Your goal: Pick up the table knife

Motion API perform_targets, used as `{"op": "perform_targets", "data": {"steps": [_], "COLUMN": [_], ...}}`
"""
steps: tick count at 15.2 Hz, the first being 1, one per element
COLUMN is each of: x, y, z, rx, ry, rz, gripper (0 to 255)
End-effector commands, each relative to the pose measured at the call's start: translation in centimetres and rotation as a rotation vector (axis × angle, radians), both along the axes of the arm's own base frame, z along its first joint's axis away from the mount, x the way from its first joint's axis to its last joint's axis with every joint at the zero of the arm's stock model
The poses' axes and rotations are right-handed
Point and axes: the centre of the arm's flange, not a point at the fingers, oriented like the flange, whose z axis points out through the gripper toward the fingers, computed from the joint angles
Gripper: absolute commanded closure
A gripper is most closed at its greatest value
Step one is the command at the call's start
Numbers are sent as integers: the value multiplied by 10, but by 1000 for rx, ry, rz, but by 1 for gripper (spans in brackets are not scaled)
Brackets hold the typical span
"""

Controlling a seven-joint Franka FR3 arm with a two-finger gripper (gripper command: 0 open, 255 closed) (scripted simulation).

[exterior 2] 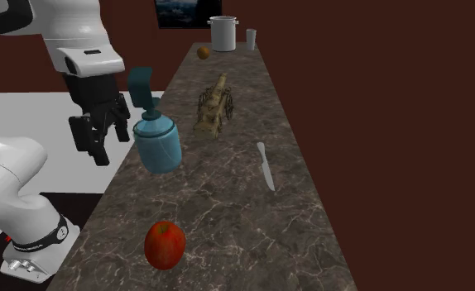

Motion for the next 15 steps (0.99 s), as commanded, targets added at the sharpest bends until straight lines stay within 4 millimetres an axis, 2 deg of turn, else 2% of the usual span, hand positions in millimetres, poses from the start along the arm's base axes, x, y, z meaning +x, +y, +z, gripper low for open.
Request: {"op": "perform_targets", "data": {"steps": [1, 8, 15], "x": [0, 40, 102], "y": [0, 74, 133], "z": [0, -33, -65], "rx": [0, 21, 41], "ry": [0, -13, -26], "rz": [0, -306, -612], "gripper": [0, 0, 0]}}
